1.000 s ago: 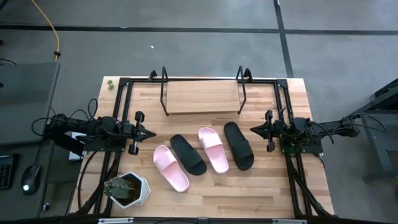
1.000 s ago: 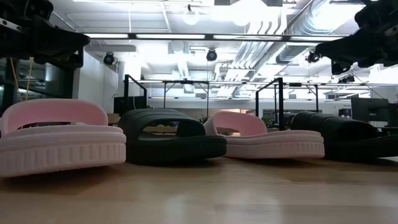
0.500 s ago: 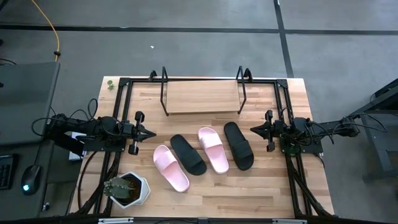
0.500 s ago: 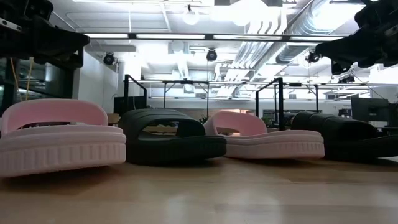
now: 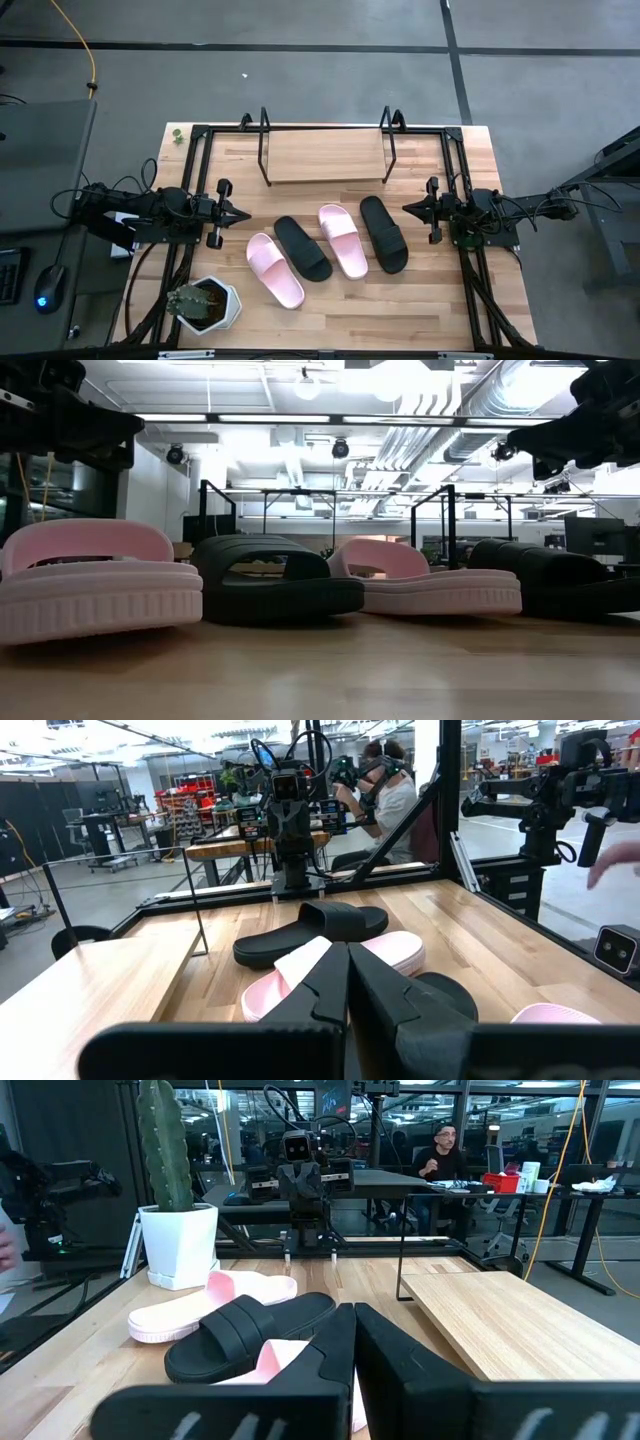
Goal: Pick and place slides into the shelf
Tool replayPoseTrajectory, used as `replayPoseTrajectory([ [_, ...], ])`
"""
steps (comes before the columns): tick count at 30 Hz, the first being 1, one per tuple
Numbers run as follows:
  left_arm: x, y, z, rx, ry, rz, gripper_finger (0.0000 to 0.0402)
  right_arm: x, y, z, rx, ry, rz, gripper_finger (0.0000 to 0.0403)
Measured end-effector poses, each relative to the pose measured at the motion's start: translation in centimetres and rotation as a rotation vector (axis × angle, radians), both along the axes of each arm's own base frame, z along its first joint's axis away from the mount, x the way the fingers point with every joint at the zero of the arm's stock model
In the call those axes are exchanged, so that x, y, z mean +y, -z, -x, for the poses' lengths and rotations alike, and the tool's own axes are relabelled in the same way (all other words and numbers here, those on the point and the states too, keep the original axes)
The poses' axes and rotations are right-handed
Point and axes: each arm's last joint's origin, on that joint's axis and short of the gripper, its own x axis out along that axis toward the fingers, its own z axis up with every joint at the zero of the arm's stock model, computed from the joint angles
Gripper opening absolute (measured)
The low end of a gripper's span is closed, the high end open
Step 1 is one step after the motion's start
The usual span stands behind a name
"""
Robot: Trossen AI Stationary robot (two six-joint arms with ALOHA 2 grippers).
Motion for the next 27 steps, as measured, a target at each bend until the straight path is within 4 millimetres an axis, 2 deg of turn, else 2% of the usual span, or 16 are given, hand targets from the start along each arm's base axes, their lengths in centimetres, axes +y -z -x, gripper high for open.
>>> replayPoseTrajectory([
  [27,0.02,-0.02,0.00,-0.002,-0.008,0.044,0.0001,0.00,-0.01,0.00,-0.001,0.001,0.000,0.0000],
])
